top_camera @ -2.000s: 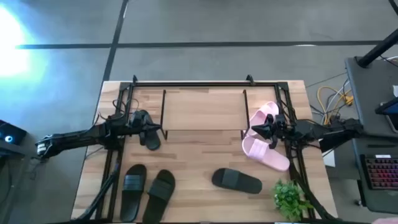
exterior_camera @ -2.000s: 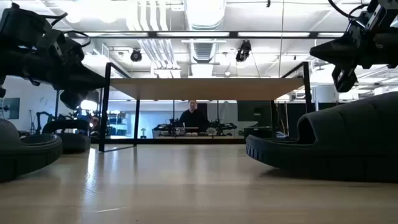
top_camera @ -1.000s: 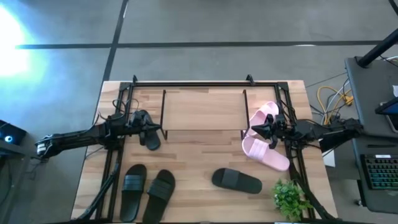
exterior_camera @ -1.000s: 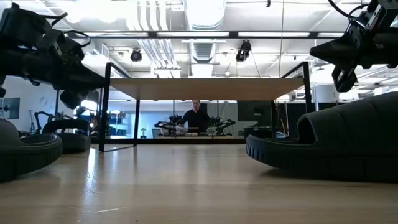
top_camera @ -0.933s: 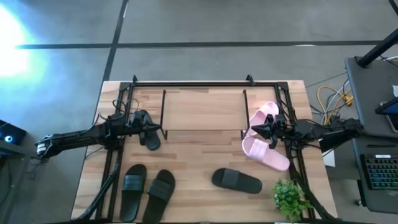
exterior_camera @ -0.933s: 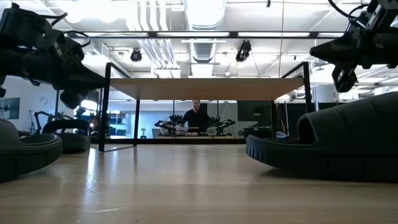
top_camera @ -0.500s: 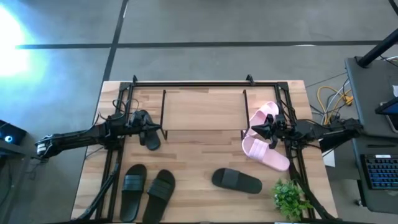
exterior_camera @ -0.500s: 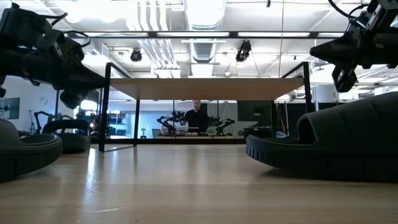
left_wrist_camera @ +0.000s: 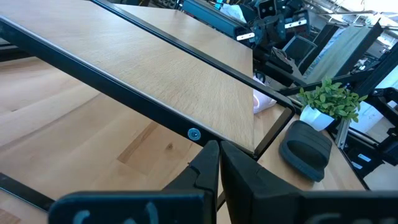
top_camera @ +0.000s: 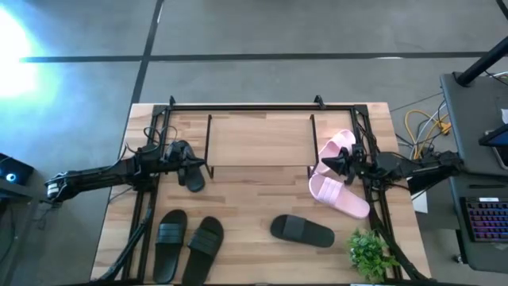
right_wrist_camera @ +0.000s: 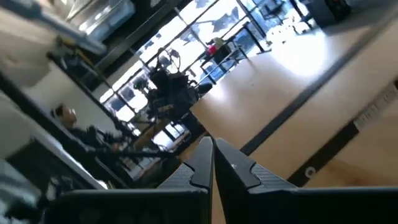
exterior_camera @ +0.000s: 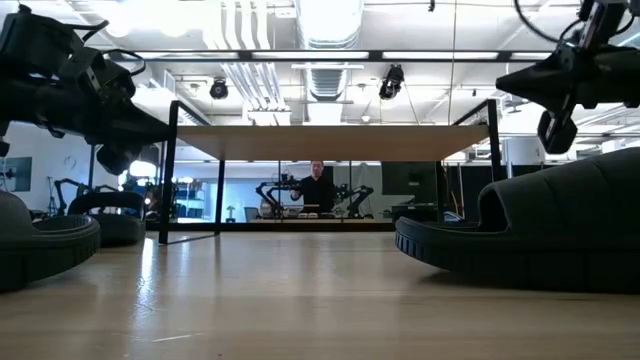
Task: Pick and place slides into the shelf
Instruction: Move the bottom pink slides to the center of the table
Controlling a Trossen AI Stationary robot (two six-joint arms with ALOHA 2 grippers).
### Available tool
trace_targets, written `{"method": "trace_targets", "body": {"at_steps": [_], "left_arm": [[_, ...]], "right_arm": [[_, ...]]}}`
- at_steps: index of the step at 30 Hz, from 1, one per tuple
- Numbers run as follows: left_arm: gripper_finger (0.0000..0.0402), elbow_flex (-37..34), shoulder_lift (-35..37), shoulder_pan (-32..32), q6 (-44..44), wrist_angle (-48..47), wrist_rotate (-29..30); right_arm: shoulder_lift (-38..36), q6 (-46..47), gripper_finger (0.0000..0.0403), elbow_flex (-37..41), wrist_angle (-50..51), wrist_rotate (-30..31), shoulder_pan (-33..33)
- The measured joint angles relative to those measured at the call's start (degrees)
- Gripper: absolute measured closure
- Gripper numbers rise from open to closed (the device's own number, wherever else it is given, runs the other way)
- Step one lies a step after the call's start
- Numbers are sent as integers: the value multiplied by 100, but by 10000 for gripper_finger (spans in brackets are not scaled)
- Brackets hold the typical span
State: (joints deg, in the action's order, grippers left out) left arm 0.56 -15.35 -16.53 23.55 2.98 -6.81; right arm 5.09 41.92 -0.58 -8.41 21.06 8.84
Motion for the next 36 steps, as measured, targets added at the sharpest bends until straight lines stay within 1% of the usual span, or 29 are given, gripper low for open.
{"method": "trace_targets", "body": {"at_steps": [5, 7, 9, 12, 16, 19, 22, 25, 28, 32, 34, 36], "left_arm": [[402, 0, 0, 2, 0, 0, 0], [402, 0, 0, 1, 0, -2, -1], [402, 1, 0, 1, 0, 0, -2], [402, 0, 0, 0, 0, 0, -2], [402, 0, 0, 1, 0, 0, -2], [402, 0, 0, 0, 0, -2, -2], [402, 1, 0, 2, 0, 0, -2], [402, 1, 0, 2, 0, 0, -1], [402, 0, 0, 2, 0, 0, -1], [402, 0, 0, 2, 0, -2, -2], [402, 1, 0, 2, 0, -1, -1], [402, 1, 0, 2, 0, 0, -2]], "right_arm": [[-10, 1085, 394, 0, -253, 5, 0], [-1, 1516, 394, 0, -521, 33, 0], [-1, 1777, 394, 0, -1005, 59, 0], [-3, 1547, 394, 0, -2105, -34, 2], [1, 1352, 394, 0, -3304, -492, 2], [32, 1313, 394, -4, -3801, -784, 2], [90, 1313, 388, -197, -3558, -788, 2], [449, 1098, 375, -701, -3072, -753, 4], [1196, 514, 359, -1414, -3108, -752, 2], [2363, -329, 338, -2654, -3046, -752, 2], [2899, -678, 329, -3313, -2584, -673, 2], [3329, -876, 321, -3994, -1562, -329, 4]]}}
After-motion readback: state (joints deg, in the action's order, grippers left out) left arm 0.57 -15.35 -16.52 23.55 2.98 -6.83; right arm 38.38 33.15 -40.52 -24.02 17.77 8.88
